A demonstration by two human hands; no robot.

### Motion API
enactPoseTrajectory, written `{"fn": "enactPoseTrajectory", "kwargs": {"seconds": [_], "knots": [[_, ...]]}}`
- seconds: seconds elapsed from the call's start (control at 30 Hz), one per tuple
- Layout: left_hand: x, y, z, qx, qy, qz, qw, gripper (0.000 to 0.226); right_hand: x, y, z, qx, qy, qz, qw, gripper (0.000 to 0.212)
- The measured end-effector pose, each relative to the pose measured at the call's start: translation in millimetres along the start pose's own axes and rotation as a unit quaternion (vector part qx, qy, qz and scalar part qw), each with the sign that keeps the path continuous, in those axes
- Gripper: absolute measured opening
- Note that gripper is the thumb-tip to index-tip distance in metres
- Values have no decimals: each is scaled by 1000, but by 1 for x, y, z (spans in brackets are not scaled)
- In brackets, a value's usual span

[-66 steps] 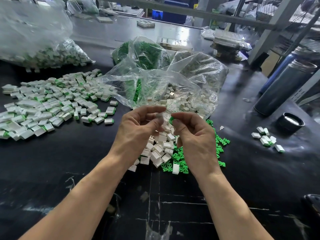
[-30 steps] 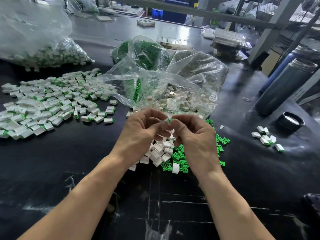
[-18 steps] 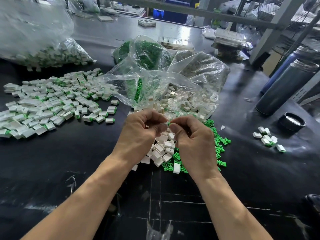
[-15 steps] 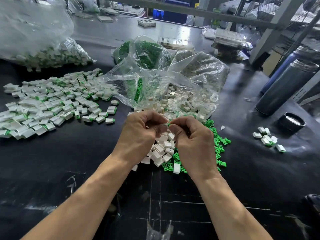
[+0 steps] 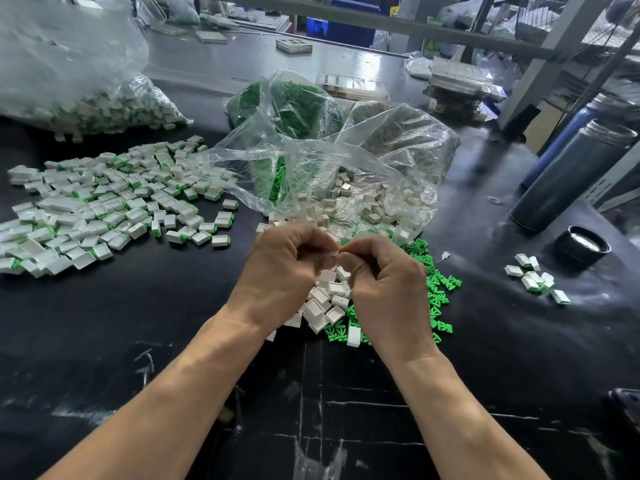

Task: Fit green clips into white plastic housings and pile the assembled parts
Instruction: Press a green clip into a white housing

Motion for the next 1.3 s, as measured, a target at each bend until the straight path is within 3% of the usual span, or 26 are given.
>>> {"fn": "enactPoseTrajectory", "kwargs": {"seconds": [0.13,0.37,0.8,1.03,1.3], "knots": [[3,2,0,-31,-10,-54,998,29,1,-5,0,40,-23,87,995,14],[9,3,0,-56,-16,-110,992,19,1,-4,-4,61,-45,125,989,20],[9,0,1,-44,5,-134,990,11,-2,-4,4,101,-60,254,960,21],[13,-1,-2,-56,49,-137,988,7,6,-3,-1,185,25,268,945,69],[22,0,-5,-48,104,-154,981,4,11,0,-2,206,-5,261,943,62]]}}
Point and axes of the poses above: each hand's wrist, its own z-axis towards the middle knuckle, its own x-axis out of the palm, y = z × x, the point moved 2 cm from there along z, towards the middle knuckle, and after that the axes turned 9 degrees about -x, right-handed, at the moved point
